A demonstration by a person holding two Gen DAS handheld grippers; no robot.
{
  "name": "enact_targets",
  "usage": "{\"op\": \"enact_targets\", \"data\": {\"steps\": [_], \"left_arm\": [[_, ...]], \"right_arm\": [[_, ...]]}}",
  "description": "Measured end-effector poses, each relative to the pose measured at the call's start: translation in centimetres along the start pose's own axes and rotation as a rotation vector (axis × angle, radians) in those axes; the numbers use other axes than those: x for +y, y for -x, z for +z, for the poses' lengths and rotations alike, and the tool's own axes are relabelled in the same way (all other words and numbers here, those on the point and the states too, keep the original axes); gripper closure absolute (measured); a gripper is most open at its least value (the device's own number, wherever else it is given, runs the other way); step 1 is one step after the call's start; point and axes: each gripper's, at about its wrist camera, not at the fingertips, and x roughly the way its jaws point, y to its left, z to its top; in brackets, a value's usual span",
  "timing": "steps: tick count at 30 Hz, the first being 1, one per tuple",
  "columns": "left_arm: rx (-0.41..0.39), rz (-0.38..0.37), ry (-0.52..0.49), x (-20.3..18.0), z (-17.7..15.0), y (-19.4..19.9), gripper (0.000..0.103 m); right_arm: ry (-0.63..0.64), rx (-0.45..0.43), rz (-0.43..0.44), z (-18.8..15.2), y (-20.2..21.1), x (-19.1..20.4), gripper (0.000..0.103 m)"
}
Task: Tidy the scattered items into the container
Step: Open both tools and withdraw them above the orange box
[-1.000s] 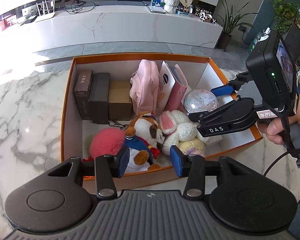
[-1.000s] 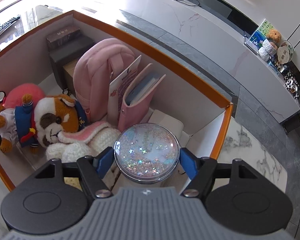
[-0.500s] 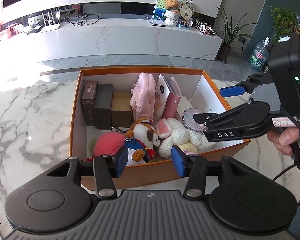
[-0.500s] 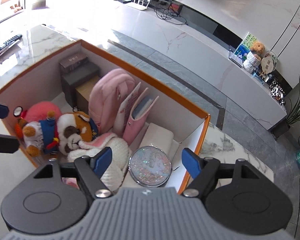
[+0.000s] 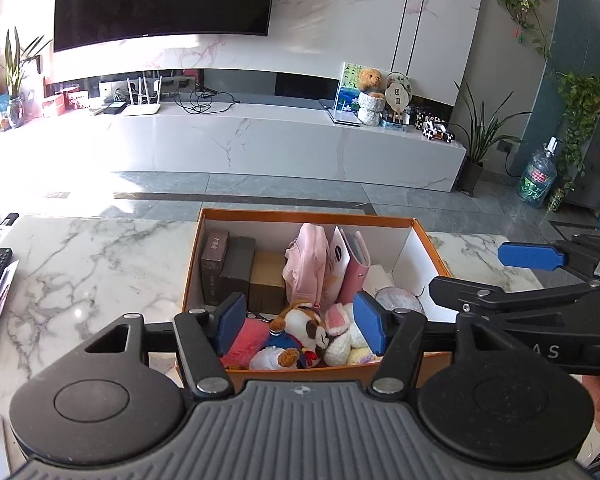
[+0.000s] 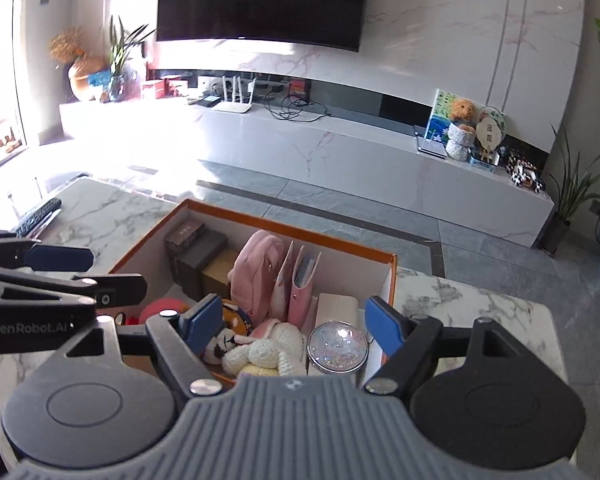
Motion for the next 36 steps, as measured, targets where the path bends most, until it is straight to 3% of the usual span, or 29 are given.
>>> {"op": "enact_targets", "data": {"steps": [6,13,27,36], "left_arm": [[0.037,0.061,0.016,0.4,-0.3,-2.2,0.027],[0.107,0.088,0.023,0.9,-2.0,-5.2,0.027],[0.143,0.119,-0.017,0.6,-3.9,-8.3,0.027],[0.120,0.143,-0.038,0.3,-4.4,-9.3,0.017]], "right_arm": [[-0.149,0.035,-0.018,-1.2,-1.3,-0.5,0.021],[-0.182,0.081,-0.049,-3.4,-3.9,0.2,0.021],[-0.243,0.105,-0.014,-6.3,-6.6,-0.6,0.021],[-0.226,0.064,-0.031,-7.0,-6.9,-0.4,0.020]]}}
